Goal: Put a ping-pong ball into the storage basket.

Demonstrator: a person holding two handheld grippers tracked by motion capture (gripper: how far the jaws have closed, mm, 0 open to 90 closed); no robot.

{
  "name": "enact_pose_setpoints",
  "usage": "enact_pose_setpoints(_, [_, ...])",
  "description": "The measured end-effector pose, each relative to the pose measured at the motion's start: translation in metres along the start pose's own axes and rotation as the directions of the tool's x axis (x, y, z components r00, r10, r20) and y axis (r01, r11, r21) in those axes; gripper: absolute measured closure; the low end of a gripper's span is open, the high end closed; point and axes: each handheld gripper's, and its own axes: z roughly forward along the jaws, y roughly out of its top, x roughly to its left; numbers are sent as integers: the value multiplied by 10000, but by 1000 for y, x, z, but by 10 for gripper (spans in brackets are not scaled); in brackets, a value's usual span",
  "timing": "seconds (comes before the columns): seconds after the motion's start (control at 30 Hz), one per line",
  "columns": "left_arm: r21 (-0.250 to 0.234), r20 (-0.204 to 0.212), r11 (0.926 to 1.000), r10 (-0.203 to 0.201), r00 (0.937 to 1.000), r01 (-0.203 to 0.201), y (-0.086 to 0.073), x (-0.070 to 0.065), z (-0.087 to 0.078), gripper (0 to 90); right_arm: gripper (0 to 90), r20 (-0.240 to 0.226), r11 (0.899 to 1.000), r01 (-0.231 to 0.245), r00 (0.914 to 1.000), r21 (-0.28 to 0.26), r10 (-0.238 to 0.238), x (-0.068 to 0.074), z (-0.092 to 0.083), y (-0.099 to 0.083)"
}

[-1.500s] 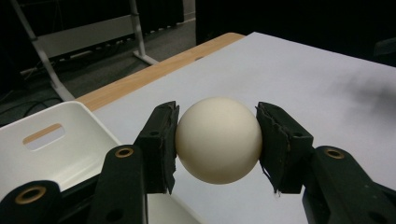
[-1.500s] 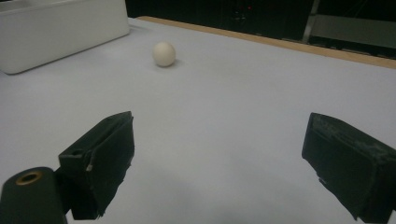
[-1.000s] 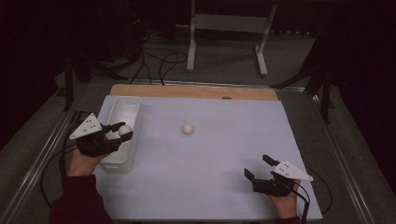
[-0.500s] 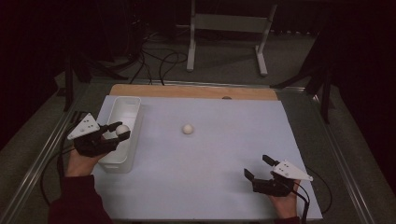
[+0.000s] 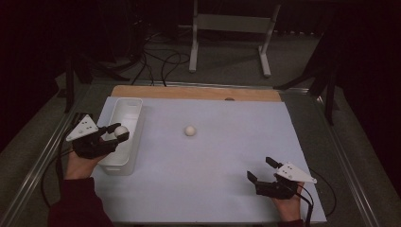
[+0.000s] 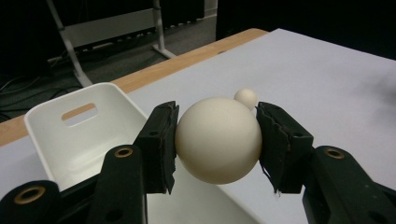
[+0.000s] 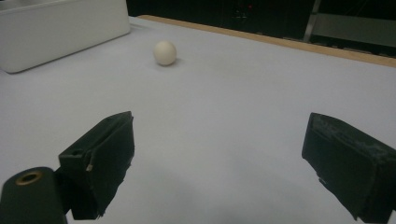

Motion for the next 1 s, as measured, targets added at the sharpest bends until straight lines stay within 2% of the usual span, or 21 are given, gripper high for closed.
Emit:
enact_pose_setpoints(0.67, [106,-544,9996,-263,9982,269,-3,5,-3,506,91,13,10000,11,10000,-15,-11,0,0,0])
enact_pose_setpoints(0.73, [60,-752,9991,-407,9963,412,-2,5,-3,493,91,14,10000,13,10000,-11,-13,0,0,0])
enact_pose_setpoints(0.87, [-101,-943,9981,-613,9937,606,-1,3,-1,154,91,12,10000,10,10000,-3,-10,0,0,0])
enact_pose_setpoints(0.93, [-93,-943,9972,-751,9927,745,1,3,2,65,91,14,10000,3,10000,-11,-3,0,0,0])
enact_pose_setpoints(1.0, [-18,-943,9973,-730,9929,732,1,2,4,27,91,6,10000,17,10000,5,-17,0,0,0])
